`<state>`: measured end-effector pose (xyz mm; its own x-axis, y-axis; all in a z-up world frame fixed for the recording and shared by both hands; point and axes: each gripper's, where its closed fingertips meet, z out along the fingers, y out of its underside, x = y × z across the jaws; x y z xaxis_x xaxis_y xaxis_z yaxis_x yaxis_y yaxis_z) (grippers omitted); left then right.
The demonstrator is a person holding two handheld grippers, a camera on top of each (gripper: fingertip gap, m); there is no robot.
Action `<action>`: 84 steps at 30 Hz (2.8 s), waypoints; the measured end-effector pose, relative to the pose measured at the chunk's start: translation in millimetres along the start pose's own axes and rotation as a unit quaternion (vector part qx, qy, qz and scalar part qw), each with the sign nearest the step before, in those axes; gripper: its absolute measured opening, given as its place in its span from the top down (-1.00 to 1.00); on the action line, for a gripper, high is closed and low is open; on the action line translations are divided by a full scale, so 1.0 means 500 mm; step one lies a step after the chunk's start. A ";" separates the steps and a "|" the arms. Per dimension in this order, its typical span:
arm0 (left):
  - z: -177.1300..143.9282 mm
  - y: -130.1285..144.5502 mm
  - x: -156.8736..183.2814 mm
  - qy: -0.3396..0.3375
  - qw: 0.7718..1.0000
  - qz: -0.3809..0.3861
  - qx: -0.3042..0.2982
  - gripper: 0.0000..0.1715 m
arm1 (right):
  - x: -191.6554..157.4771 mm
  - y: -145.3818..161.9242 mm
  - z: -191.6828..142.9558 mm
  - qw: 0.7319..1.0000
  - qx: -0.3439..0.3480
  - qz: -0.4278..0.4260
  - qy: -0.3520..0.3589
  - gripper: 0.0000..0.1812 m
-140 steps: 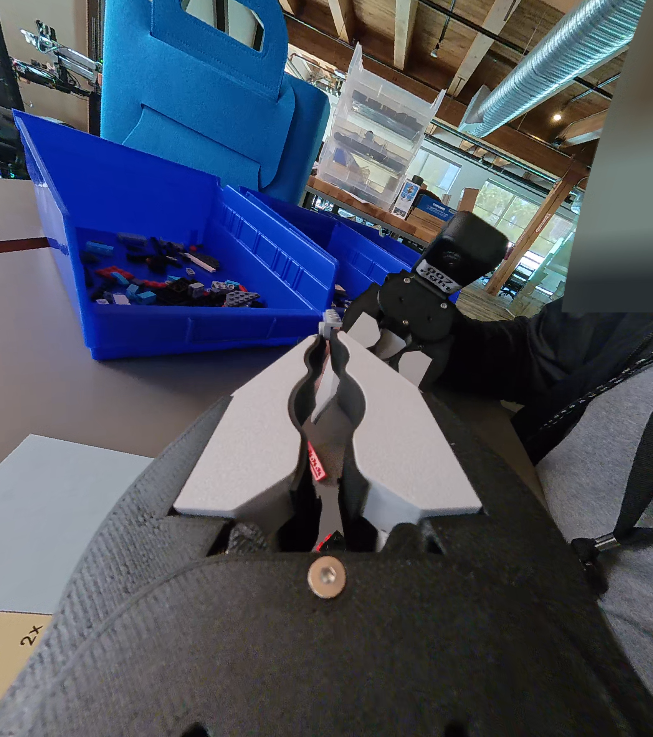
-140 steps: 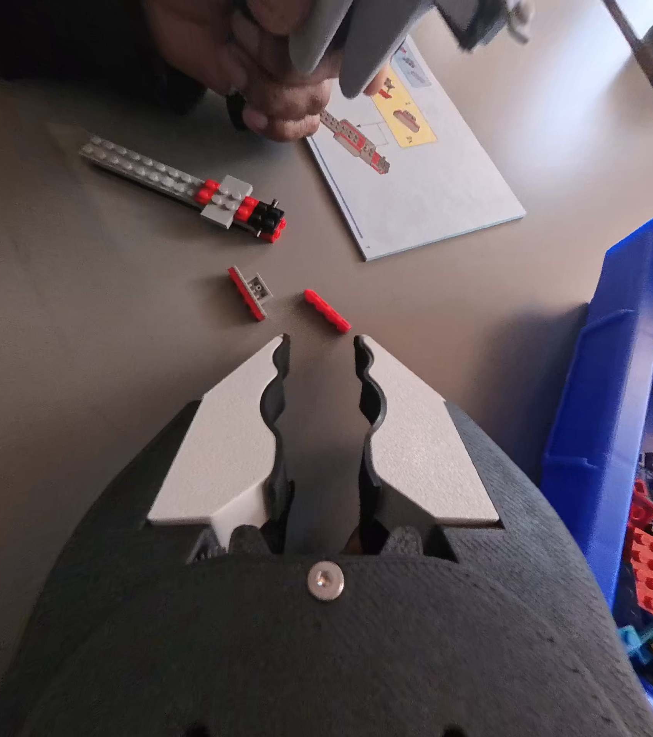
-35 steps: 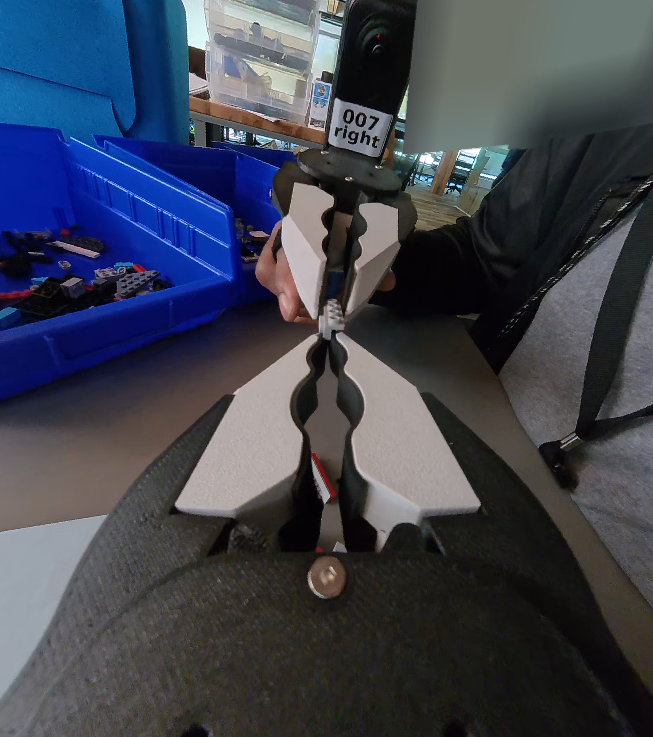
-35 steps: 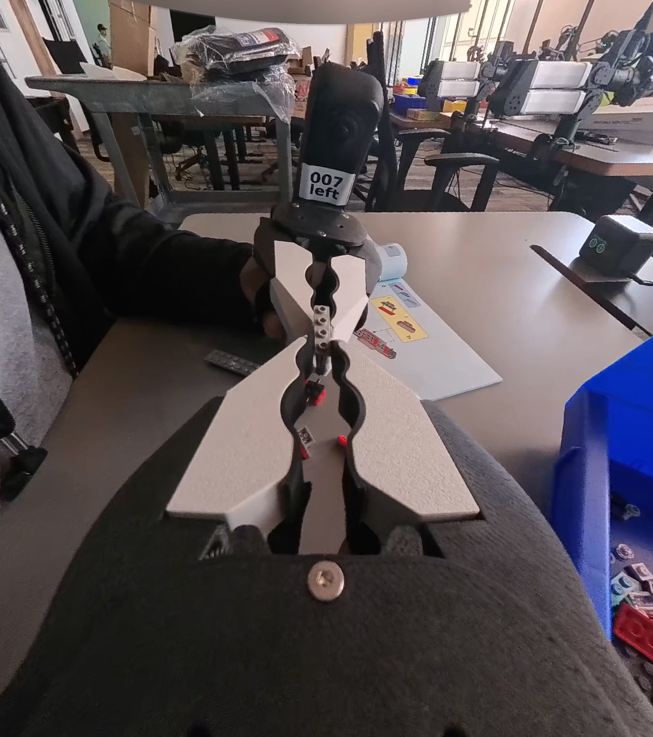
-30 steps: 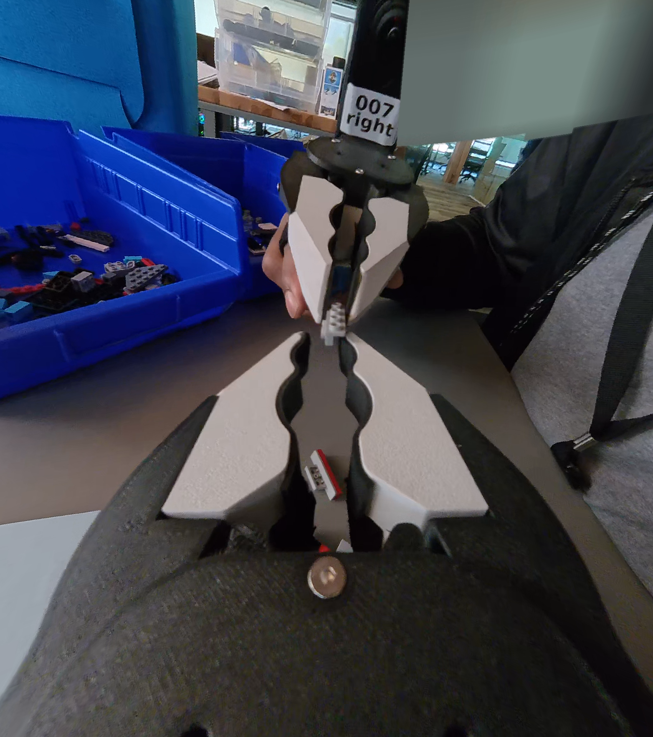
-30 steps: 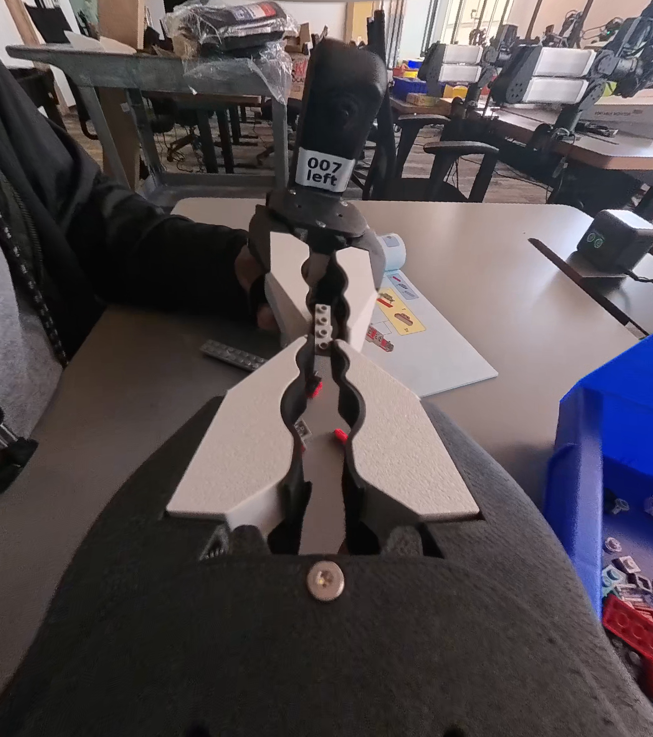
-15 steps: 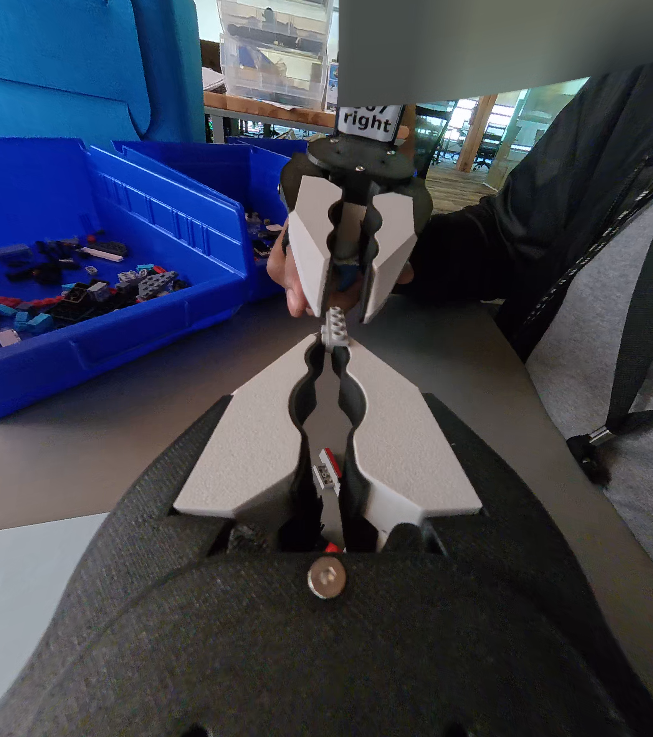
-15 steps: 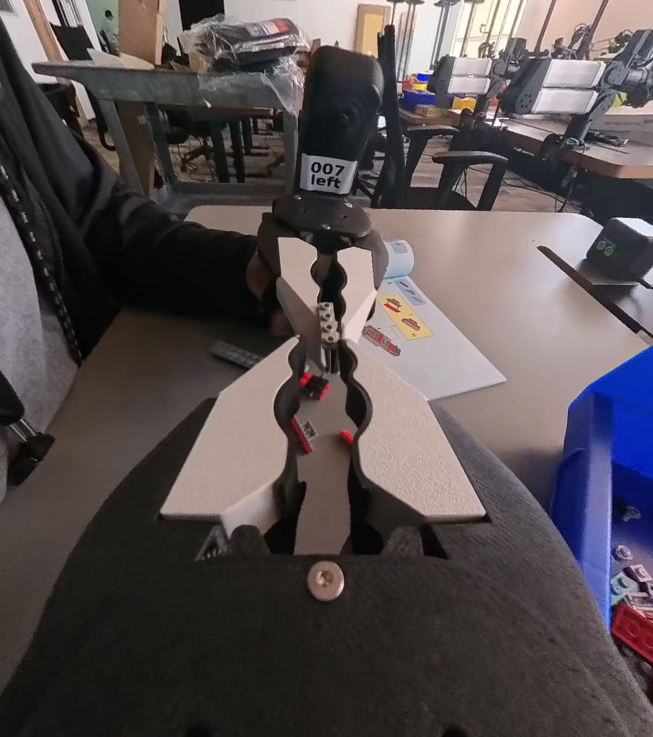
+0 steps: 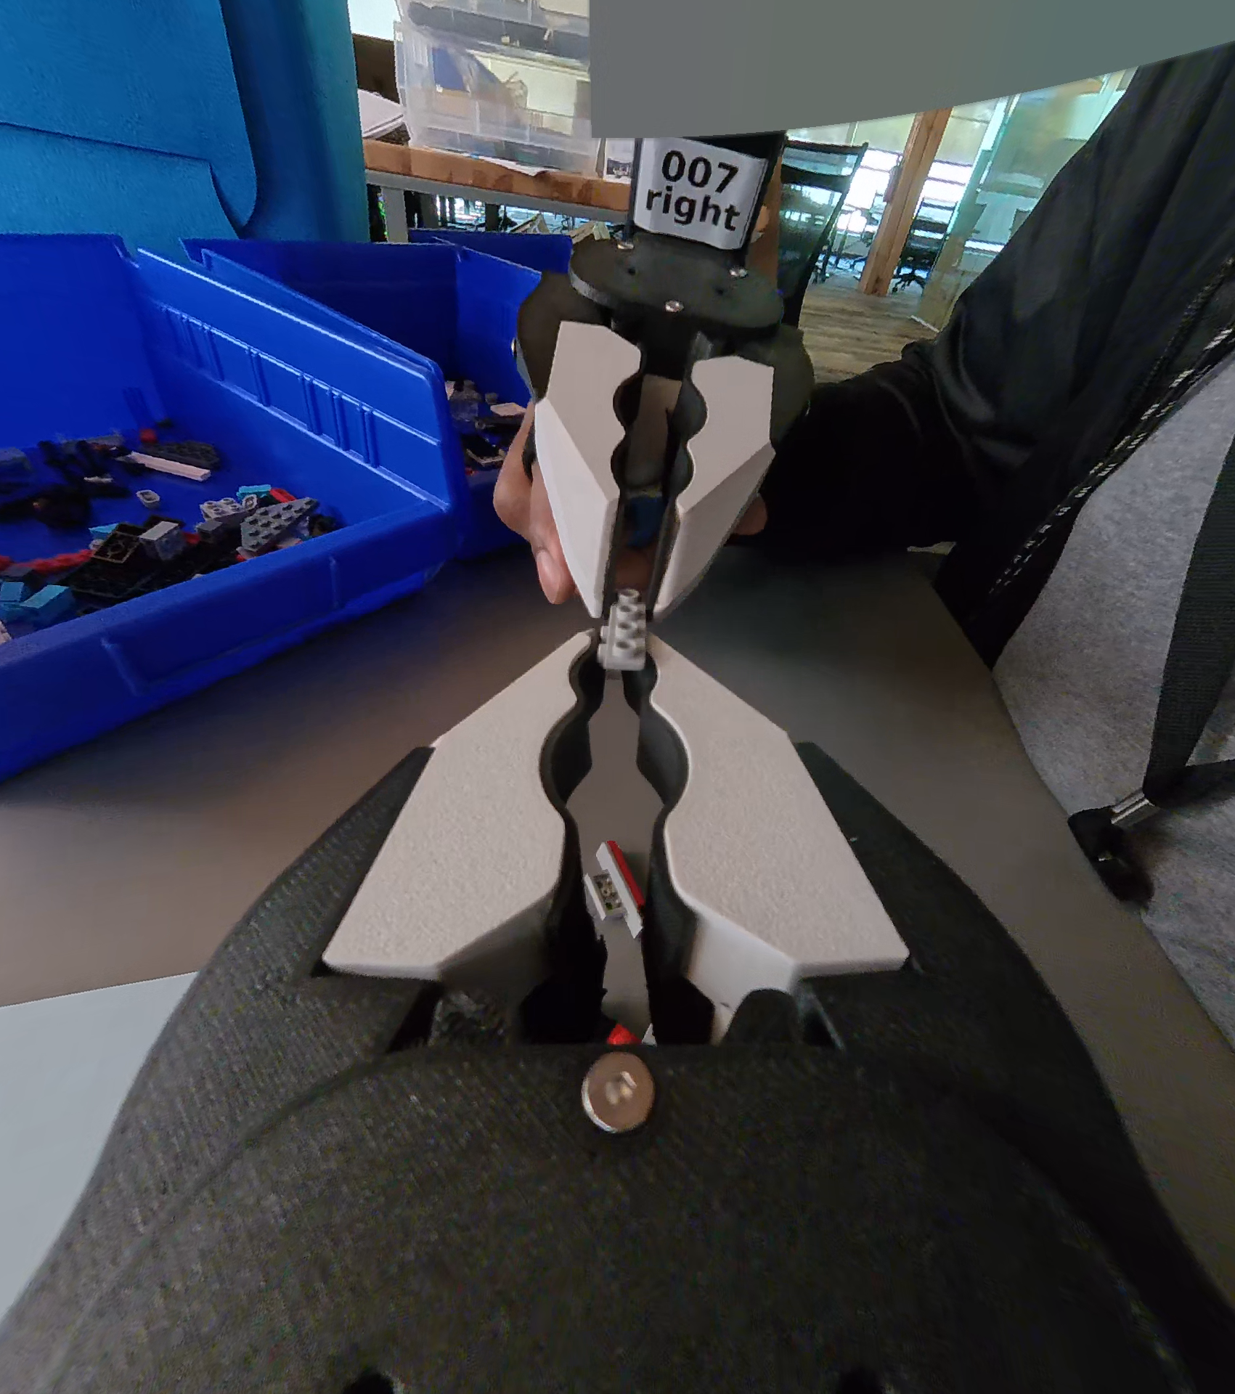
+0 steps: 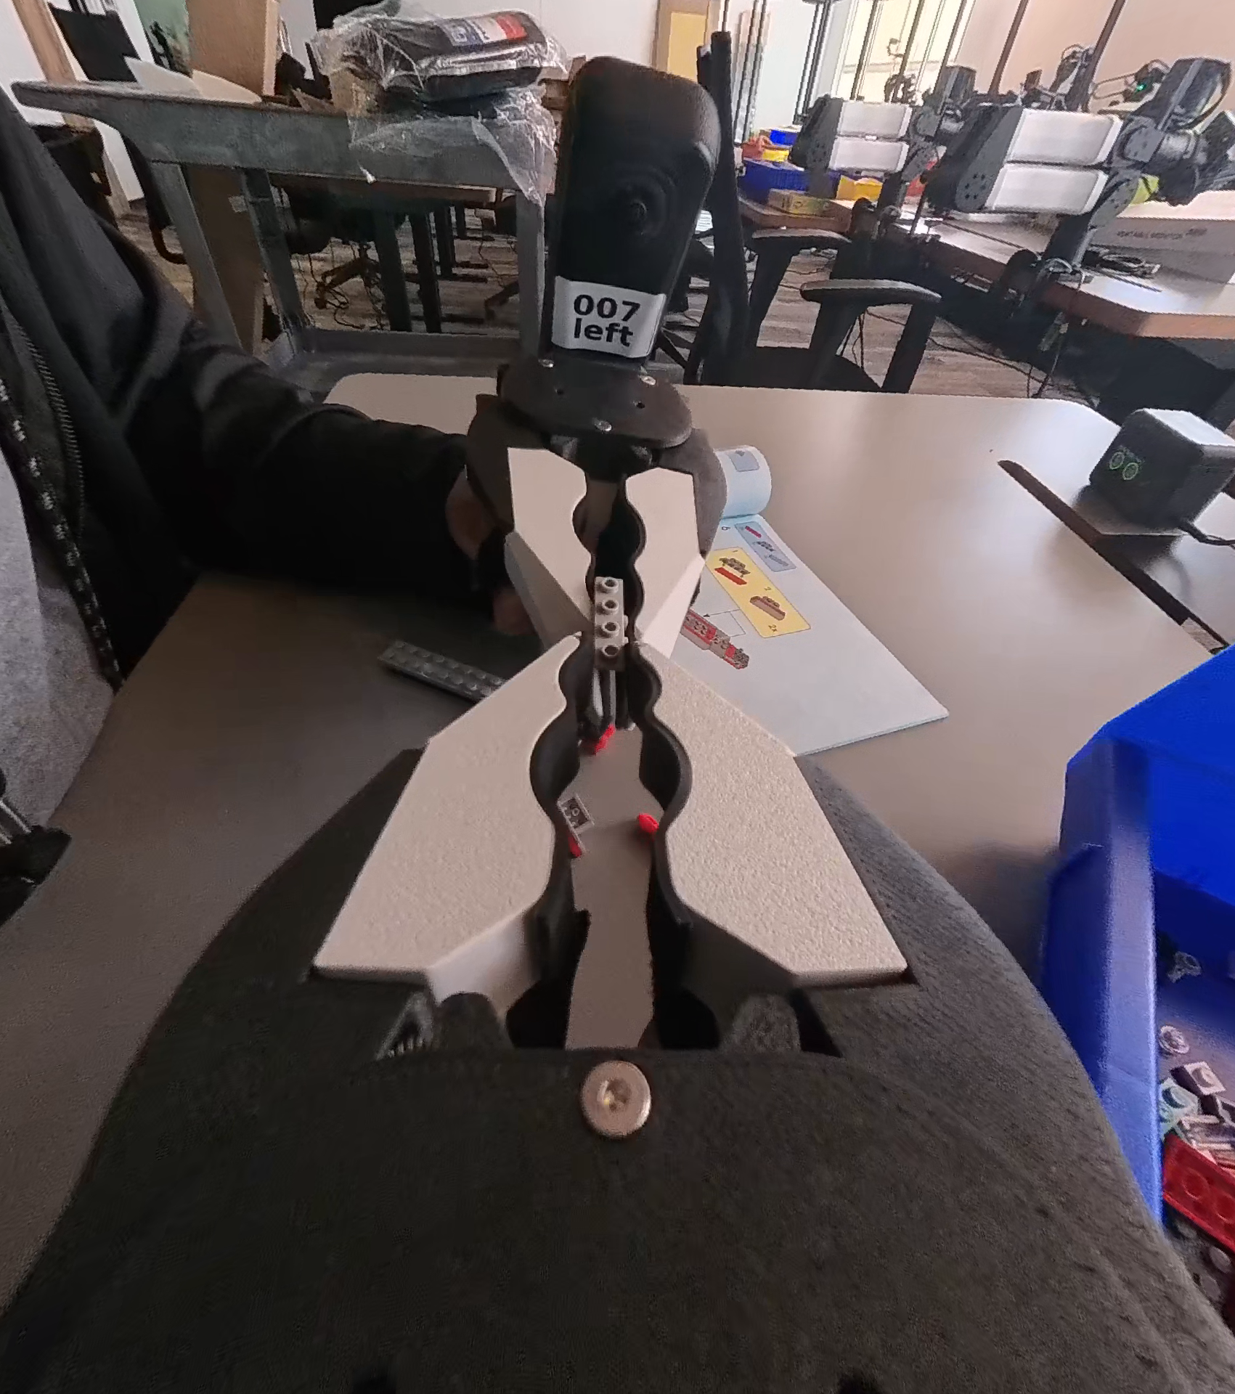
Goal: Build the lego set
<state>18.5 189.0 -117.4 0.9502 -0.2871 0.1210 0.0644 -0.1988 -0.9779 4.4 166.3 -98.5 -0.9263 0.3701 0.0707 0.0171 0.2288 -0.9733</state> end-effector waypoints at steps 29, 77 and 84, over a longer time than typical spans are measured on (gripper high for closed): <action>-0.060 -0.006 -0.091 -0.088 0.994 -0.061 0.020 0.98 | 0.062 0.179 0.013 0.972 -0.222 -0.009 0.074 0.80; -0.054 0.000 -0.096 -0.081 0.993 -0.086 0.025 0.98 | 0.059 0.166 -0.014 0.972 -0.211 0.099 0.046 0.73; -0.054 0.001 -0.095 -0.080 0.993 -0.085 0.022 0.98 | 0.021 0.217 0.010 0.960 -0.276 0.039 0.022 0.47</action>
<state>-34.6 177.3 -119.0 0.9606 -0.0991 0.2596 0.2378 -0.1903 -0.9525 -5.5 190.4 -204.5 -0.8974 0.4406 0.0229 0.2941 0.6362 -0.7133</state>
